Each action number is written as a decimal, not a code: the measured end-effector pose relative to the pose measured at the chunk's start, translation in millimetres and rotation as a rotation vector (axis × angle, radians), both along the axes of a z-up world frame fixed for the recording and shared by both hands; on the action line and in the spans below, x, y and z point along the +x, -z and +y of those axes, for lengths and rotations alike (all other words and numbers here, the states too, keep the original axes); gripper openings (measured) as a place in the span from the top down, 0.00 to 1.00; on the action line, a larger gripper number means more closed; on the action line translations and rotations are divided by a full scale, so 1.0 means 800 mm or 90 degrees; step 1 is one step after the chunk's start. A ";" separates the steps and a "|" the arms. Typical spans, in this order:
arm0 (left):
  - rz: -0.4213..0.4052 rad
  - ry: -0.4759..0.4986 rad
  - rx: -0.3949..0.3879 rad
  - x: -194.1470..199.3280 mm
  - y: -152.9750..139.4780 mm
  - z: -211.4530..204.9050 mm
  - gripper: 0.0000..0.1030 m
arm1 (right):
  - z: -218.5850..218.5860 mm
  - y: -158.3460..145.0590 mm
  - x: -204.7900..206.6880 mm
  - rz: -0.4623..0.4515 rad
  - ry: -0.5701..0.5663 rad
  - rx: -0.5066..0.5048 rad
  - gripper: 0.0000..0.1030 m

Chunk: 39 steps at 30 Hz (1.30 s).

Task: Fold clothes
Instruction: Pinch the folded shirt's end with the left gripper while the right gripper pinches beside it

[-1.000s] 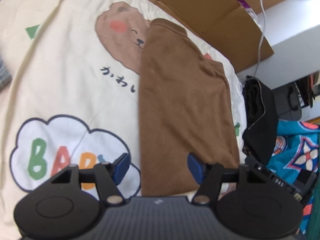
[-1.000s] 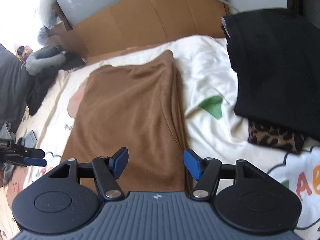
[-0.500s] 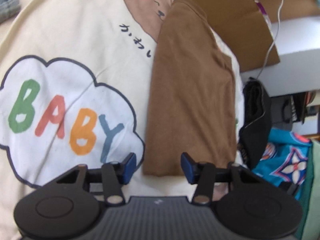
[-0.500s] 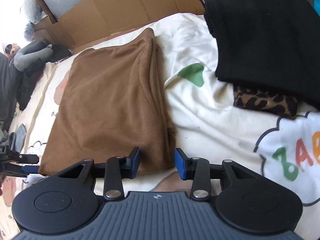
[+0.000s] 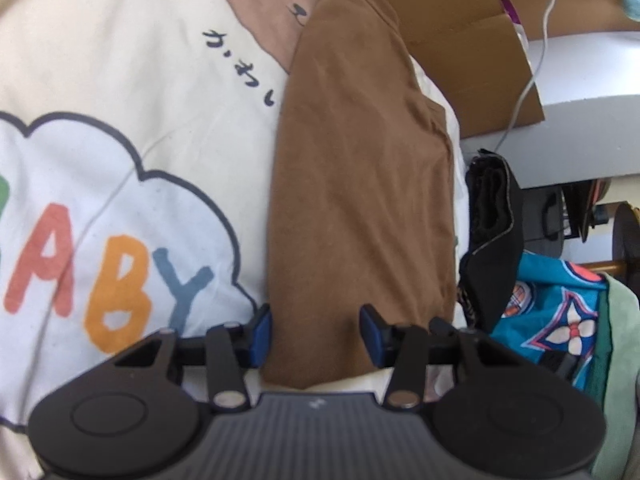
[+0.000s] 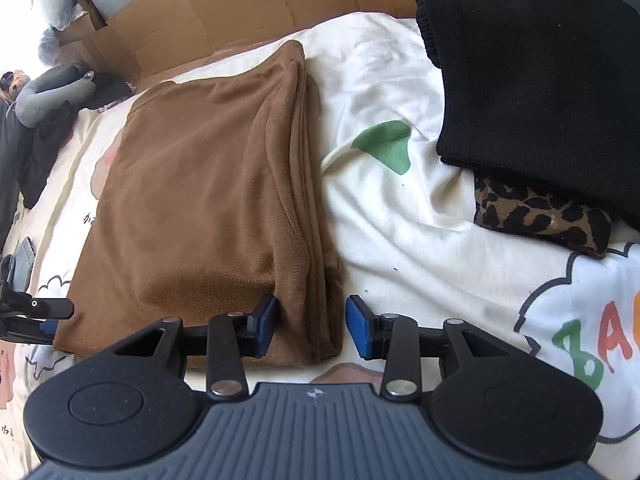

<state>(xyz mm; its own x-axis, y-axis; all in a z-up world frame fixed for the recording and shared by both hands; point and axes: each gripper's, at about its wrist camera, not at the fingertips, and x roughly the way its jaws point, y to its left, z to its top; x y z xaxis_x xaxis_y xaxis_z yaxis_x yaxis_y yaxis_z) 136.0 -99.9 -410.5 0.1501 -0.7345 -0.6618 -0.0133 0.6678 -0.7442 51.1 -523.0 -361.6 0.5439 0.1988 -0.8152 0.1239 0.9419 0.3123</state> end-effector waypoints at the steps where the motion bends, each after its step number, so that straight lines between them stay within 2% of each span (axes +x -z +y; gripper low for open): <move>1: 0.000 0.002 -0.003 -0.002 0.001 0.002 0.56 | -0.002 0.002 0.001 0.004 0.002 0.009 0.56; 3: 0.007 0.000 -0.014 -0.006 0.004 0.009 0.61 | -0.006 0.005 0.001 0.007 0.007 0.031 0.56; 4: 0.015 -0.004 -0.019 -0.008 0.006 0.014 0.67 | -0.009 0.005 0.000 0.007 0.010 0.043 0.58; 6: 0.024 -0.007 -0.023 -0.010 0.009 0.021 0.75 | -0.014 0.007 -0.002 0.007 0.017 0.067 0.79; 9: 0.017 0.008 -0.016 -0.011 0.009 0.023 0.77 | -0.018 0.006 -0.008 -0.001 0.027 0.076 0.87; 11: 0.014 0.015 -0.011 -0.010 0.009 0.020 0.78 | -0.020 0.005 -0.010 -0.005 0.036 0.083 0.87; 14: 0.001 0.029 0.003 -0.006 0.011 0.012 0.74 | -0.021 0.005 -0.008 0.002 0.036 0.084 0.86; 16: -0.005 0.042 0.004 -0.001 0.013 0.006 0.74 | -0.021 0.004 -0.007 0.007 0.036 0.084 0.79; 18: 0.001 0.043 -0.005 0.005 0.016 0.005 0.74 | -0.020 0.005 -0.005 0.014 0.030 0.080 0.63; 22: 0.015 0.024 -0.022 0.005 0.021 0.009 0.76 | -0.018 0.012 0.001 0.022 0.027 0.090 0.60; 23: 0.011 0.029 -0.021 0.005 0.020 0.007 0.76 | -0.019 0.013 0.002 0.023 0.029 0.095 0.61; 24: 0.010 0.031 -0.020 0.005 0.020 0.007 0.76 | -0.020 0.013 0.003 0.025 0.031 0.099 0.70; 25: 0.012 0.030 -0.022 0.005 0.019 0.007 0.80 | -0.021 0.012 0.003 0.027 0.032 0.103 0.75; 26: 0.013 0.025 -0.024 0.004 0.019 0.009 0.85 | -0.021 0.012 0.003 0.028 0.033 0.107 0.85; 27: 0.013 0.021 -0.028 0.003 0.018 0.011 0.87 | -0.023 0.010 0.002 0.028 0.037 0.114 0.89; 32: -0.002 0.034 -0.029 0.001 -0.006 0.016 0.93 | -0.026 -0.006 -0.005 0.025 0.056 0.147 0.93; 34: -0.016 0.061 -0.012 0.005 -0.023 0.014 0.93 | -0.026 -0.014 -0.009 0.025 0.063 0.163 0.93; 39: -0.026 0.073 0.012 0.013 -0.056 0.020 0.94 | -0.015 -0.029 -0.019 0.039 0.059 0.190 0.94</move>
